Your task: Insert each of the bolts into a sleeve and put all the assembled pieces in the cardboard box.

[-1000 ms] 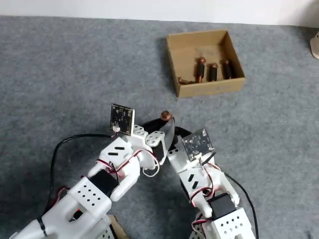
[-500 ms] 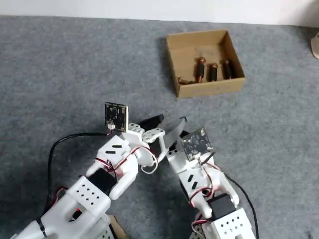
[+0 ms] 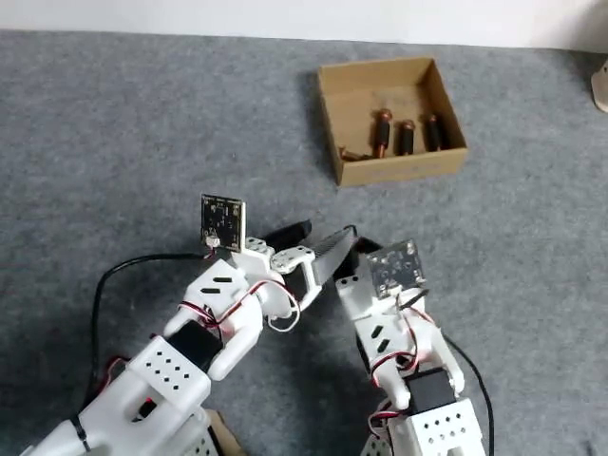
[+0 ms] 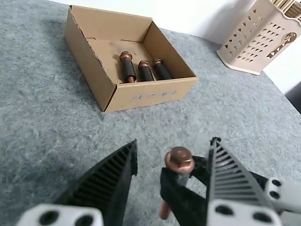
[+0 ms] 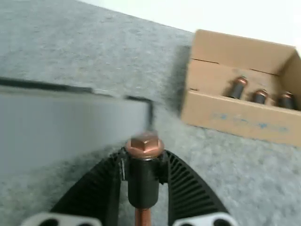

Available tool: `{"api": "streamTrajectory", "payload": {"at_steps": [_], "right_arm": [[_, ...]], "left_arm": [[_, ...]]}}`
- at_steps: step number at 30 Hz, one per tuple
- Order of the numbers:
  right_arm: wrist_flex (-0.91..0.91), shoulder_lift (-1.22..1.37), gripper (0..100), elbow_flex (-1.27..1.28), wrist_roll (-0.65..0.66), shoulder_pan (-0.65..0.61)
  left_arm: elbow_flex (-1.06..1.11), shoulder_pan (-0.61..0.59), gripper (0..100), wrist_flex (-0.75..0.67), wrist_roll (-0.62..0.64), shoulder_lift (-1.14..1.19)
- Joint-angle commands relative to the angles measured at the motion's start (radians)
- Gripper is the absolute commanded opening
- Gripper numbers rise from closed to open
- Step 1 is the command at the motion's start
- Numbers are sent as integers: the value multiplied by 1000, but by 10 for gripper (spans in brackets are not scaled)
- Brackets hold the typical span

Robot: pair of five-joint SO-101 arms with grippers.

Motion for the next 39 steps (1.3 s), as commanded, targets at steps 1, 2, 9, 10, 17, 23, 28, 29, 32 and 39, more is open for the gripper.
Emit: {"api": "streamTrajectory", "payload": {"at_steps": [1,2,9,10,17,23,28,29,32,39], "right_arm": [[30,-4,4,-94,34,18],[41,-4,4,-105,48,19],[93,-2,4,-154,61,19],[93,-2,4,-156,61,19],[105,183,4,-251,61,45],[105,590,4,-535,63,137],[105,792,4,-731,64,143],[104,825,4,-763,64,143],[102,918,4,-851,78,143],[105,1156,4,-1082,110,147]], "left_arm": [[-27,-19,238,3,9,-15],[-27,-33,238,3,9,-15],[-50,-130,238,5,9,-13],[-50,-130,238,5,9,-13],[-51,-134,238,5,5,-13],[-197,-343,238,149,5,-15],[-288,-432,238,463,9,-16],[-278,-443,238,493,9,-16],[-189,-486,238,503,9,-22],[-53,-604,238,506,5,-24]]}}
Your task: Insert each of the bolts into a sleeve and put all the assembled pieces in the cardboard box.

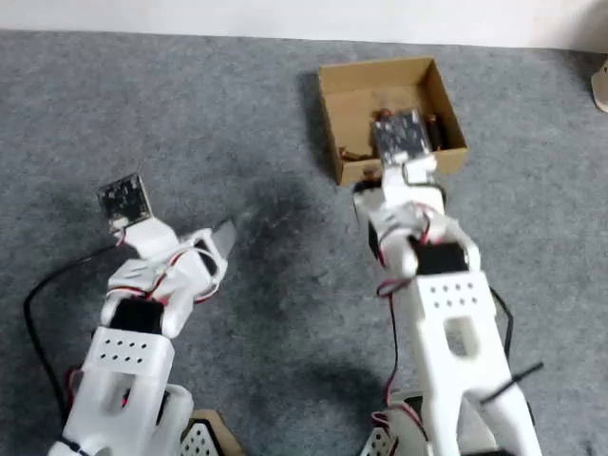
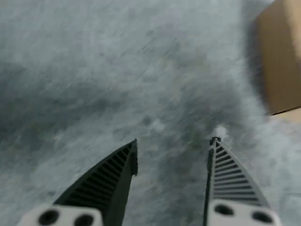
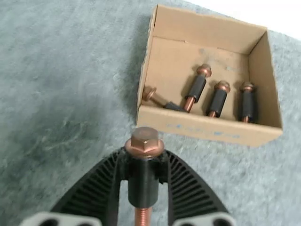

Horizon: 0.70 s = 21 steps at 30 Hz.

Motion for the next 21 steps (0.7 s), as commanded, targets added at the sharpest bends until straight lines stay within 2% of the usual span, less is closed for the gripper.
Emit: {"api": "streamTrajectory", "payload": {"at_steps": [1,5,11,18,21], "right_arm": [[-1,94,4,-183,20,13],[-1,229,4,-309,20,38],[-1,458,4,-547,20,87],[-1,668,4,-750,20,96],[1,722,4,-792,20,96]], "left_arm": [[18,-70,238,6,2,-24],[64,-130,238,2,2,-24],[93,-139,238,-18,6,-24],[226,-165,238,-302,6,-24],[259,-182,238,-362,6,-24]]}}
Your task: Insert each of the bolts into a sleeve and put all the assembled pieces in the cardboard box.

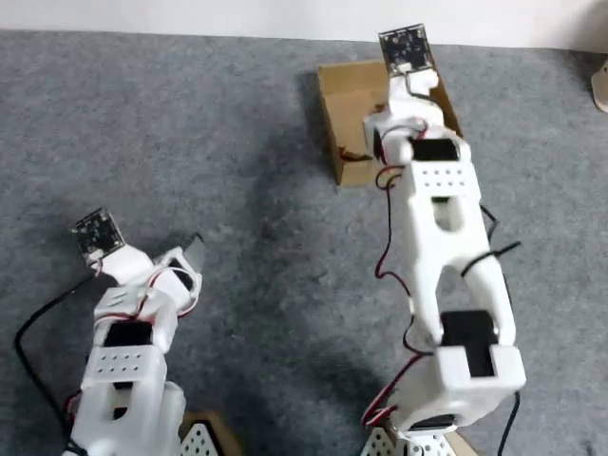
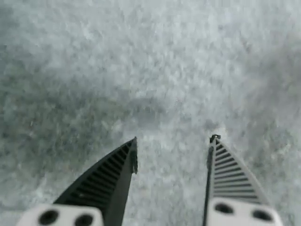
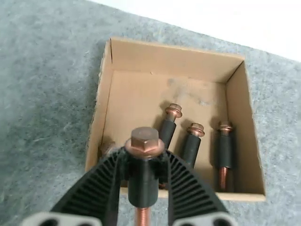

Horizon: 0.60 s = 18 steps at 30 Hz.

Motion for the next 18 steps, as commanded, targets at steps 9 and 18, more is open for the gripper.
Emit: {"api": "streamTrajectory", "payload": {"at_steps": [9,18], "right_arm": [[13,113,4,-257,9,7],[134,360,4,-526,2,5]], "left_arm": [[15,-10,238,-69,9,-21],[15,-10,238,-71,9,-19]]}}
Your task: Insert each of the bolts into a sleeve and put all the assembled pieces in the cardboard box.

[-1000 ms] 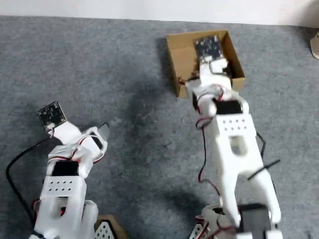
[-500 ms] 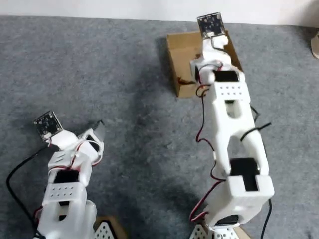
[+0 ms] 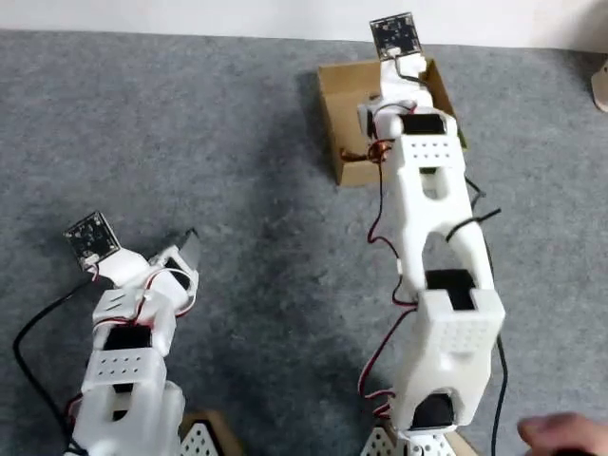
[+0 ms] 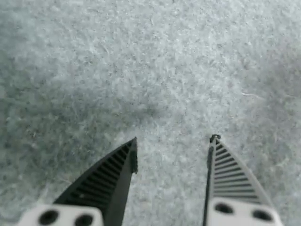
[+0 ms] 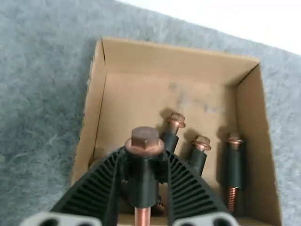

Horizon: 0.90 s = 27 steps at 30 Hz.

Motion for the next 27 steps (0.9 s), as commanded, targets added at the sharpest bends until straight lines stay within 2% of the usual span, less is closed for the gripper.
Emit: {"api": "streamTrajectory", "payload": {"at_steps": [1,10,12,15,21,25,27], "right_arm": [[19,47,4,-170,-18,5],[124,255,12,-444,-51,10],[157,280,39,-490,-54,12],[219,308,112,-553,-126,19],[306,317,101,-638,-137,27],[397,312,6,-679,-143,24],[489,311,9,-708,-143,24]], "left_arm": [[-4,-4,238,-26,9,-19],[-2,-4,238,-26,9,-19],[-2,-4,238,-26,9,-19],[-4,-4,238,-28,9,-19],[-4,-5,238,-26,9,-19],[-4,-5,238,-23,9,-19],[-4,-4,238,-23,9,-19]]}}
